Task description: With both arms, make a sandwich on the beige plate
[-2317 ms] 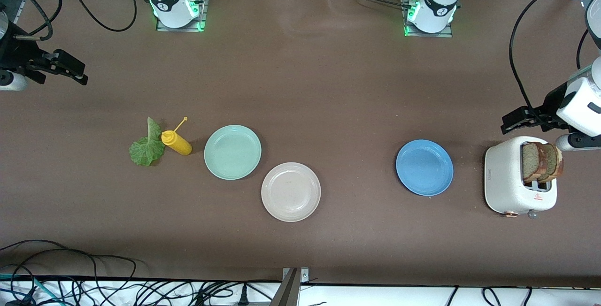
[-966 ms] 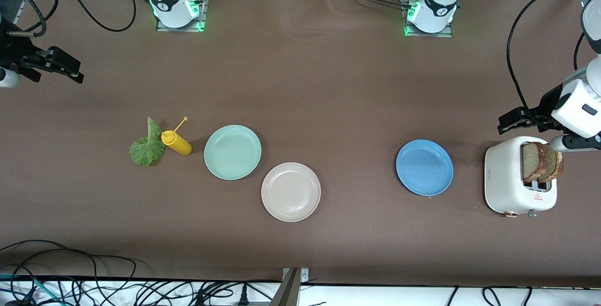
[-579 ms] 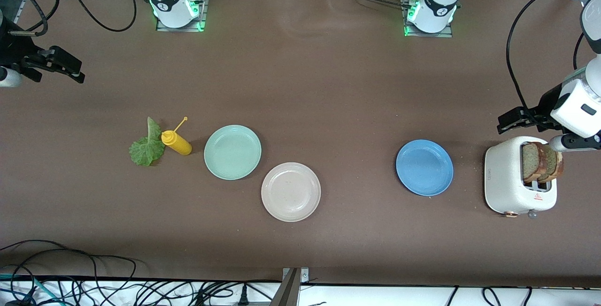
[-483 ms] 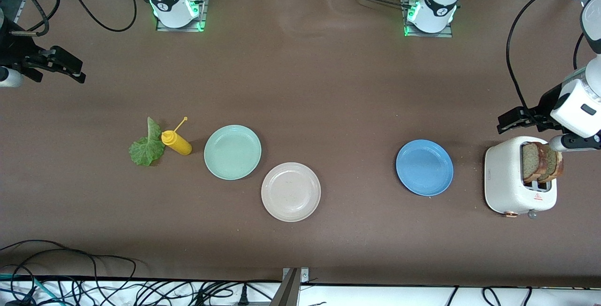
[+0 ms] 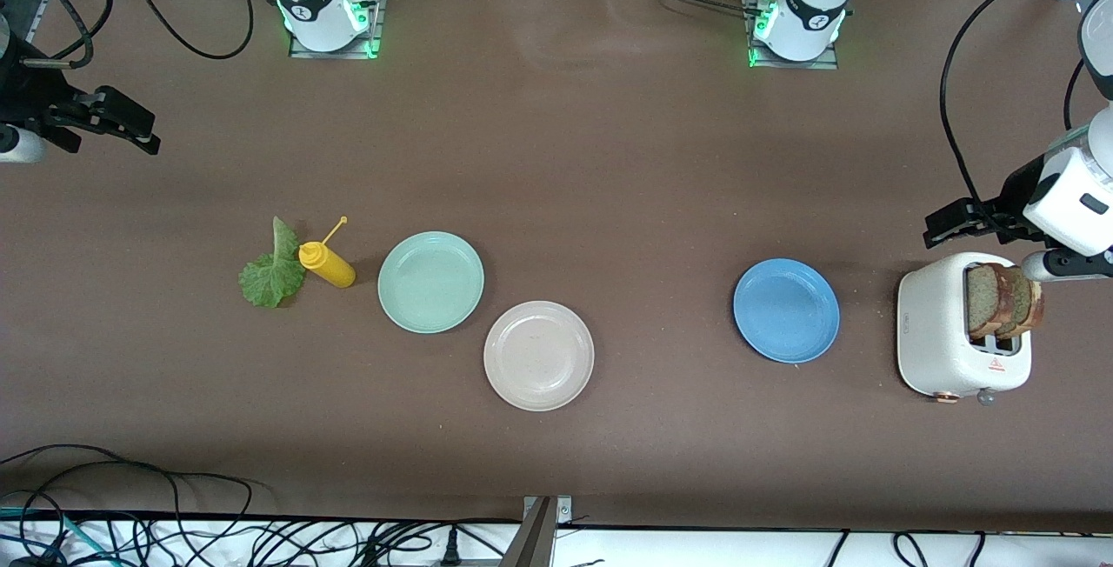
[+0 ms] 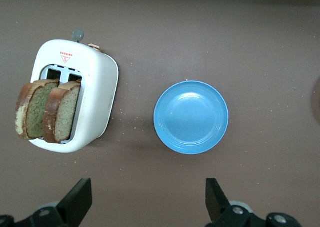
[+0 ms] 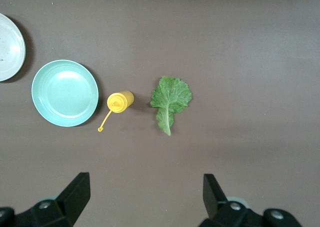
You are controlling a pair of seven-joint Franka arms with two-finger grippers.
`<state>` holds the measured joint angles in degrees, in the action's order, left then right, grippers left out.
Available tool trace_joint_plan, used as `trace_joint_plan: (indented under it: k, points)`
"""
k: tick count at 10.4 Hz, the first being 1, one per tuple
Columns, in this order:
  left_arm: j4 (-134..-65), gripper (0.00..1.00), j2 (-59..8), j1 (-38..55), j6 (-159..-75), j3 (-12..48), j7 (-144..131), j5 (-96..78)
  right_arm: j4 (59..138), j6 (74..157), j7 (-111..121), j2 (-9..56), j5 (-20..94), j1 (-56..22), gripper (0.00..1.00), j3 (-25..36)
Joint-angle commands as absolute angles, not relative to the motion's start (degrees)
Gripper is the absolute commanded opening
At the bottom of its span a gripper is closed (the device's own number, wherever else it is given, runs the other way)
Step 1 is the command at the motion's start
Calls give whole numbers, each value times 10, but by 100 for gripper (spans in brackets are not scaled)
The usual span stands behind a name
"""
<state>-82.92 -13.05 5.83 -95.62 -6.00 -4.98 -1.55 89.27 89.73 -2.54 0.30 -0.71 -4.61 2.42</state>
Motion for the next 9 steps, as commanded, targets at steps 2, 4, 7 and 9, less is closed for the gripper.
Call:
trace_joint_plan:
  k: [2,4,7,9]
  points:
    - [-833,100,-128,53,-951,-61,-33,-27,887,887,-35,3,-10,-49,100,19]
    - [-833,100,-130,53,-951,-61,-33,-27,884,890,-35,4,-11,-47,100,16]
    - [-833,100,-131,53,-951,-62,-33,-26,884,888,-34,1,0,-47,100,18]
    - [-833,100,-131,52,-951,-62,-33,-26,883,888,-34,1,-1,-47,100,18]
